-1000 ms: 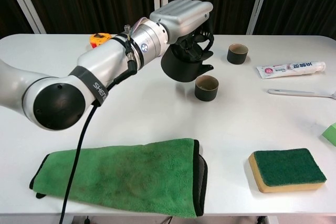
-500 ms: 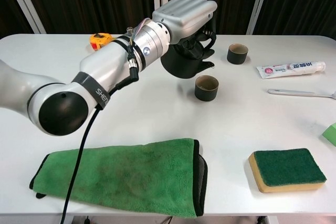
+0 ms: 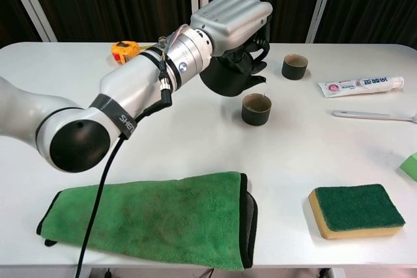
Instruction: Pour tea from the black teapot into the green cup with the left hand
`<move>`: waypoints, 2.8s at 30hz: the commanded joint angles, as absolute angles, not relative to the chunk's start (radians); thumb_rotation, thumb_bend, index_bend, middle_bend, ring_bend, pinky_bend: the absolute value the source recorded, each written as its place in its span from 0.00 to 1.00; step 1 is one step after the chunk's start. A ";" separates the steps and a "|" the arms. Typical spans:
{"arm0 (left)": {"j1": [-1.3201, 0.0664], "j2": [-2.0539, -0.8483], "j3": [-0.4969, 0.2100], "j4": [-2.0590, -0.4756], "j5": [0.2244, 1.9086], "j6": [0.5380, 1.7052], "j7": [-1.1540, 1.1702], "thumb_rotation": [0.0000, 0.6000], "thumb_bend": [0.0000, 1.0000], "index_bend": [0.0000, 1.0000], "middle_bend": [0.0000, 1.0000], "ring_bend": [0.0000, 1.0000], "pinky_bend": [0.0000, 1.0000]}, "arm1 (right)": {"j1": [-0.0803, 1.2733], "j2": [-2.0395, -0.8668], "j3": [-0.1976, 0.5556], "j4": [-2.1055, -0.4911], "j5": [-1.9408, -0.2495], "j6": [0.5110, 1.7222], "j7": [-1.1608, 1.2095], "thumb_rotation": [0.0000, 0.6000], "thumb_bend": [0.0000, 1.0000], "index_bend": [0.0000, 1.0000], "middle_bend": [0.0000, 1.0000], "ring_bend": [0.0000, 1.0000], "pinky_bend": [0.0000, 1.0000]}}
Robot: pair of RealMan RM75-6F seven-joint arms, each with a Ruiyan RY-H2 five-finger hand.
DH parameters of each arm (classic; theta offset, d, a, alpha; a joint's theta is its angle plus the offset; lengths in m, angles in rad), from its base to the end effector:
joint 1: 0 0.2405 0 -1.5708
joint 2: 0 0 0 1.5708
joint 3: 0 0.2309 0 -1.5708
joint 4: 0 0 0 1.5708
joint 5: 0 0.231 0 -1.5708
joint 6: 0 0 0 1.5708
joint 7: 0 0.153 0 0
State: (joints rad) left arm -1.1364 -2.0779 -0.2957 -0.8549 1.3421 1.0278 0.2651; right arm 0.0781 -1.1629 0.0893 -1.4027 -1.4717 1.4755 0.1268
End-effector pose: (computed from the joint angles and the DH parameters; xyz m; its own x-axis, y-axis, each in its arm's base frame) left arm 0.0337 0.3659 -0.1282 0.4357 -0.0672 0.8976 0.6563 -0.6587 -0.3679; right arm -0.3381 -0.1993 0.1476 0.4239 0.0410 0.9048 -0.9055 0.0428 0.4223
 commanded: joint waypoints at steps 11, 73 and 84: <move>-1.139 -2.084 -0.291 -0.838 1.365 1.044 0.275 1.00 0.43 1.00 1.00 1.00 0.69 | 0.078 -1.162 0.090 -1.402 -1.473 1.477 0.129 1.00 0.19 0.00 0.00 0.00 0.00; -1.140 -2.085 -0.272 -0.803 1.426 1.087 0.318 1.00 0.45 1.00 1.00 1.00 0.69 | 0.075 -1.158 0.089 -1.407 -1.474 1.480 0.124 1.00 0.19 0.00 0.00 0.00 0.00; -1.140 -2.075 -0.257 -0.796 1.445 1.094 0.345 1.00 0.45 1.00 1.00 1.00 0.69 | 0.075 -1.157 0.089 -1.409 -1.474 1.480 0.121 1.00 0.19 0.00 0.00 0.00 0.00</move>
